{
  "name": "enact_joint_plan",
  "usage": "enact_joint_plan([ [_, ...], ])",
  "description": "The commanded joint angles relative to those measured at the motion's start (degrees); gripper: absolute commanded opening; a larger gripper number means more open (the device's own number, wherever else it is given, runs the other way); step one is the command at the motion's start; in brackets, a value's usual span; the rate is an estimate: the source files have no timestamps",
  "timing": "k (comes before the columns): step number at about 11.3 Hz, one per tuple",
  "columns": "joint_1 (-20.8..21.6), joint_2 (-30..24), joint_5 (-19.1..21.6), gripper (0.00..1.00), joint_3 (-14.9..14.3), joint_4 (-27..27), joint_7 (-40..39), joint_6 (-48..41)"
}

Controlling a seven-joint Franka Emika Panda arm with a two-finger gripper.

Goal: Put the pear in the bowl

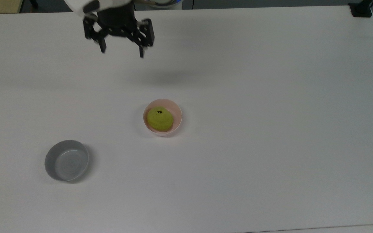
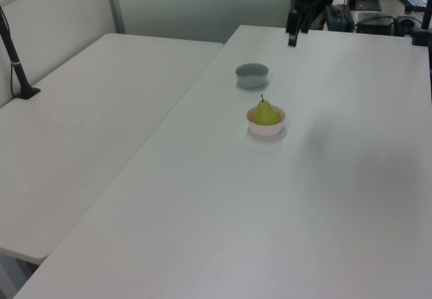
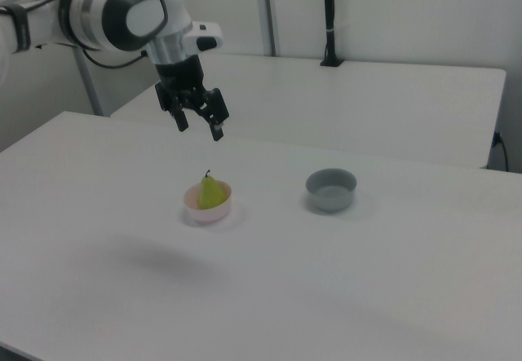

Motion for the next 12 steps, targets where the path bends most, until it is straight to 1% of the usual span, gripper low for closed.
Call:
enact_joint_plan([
  [1,-1.59,-6.59,-0.4,1.0,-0.39,-1.75,-2.07,-7.4],
  [2,-1.51,-7.74,0.04,1.0,-1.09,-1.92,-3.13,-8.29],
  [4,0.15,-8.36,0.92,1.0,-4.08,-2.1,-4.36,-7.86],
  [5,0.08,-8.19,1.62,1.0,-4.18,-2.19,-6.8,-7.77],
  [6,0.16,-8.28,2.33,1.0,-4.26,-2.19,-7.18,-7.95],
  [8,-0.01,-7.58,2.6,1.0,-4.26,-1.84,-6.65,-7.51],
  [10,-0.01,-7.66,4.26,1.0,-4.26,-1.92,-6.65,-6.19],
  [12,-0.01,-7.57,4.35,1.0,-4.26,-1.92,-6.65,-6.28],
])
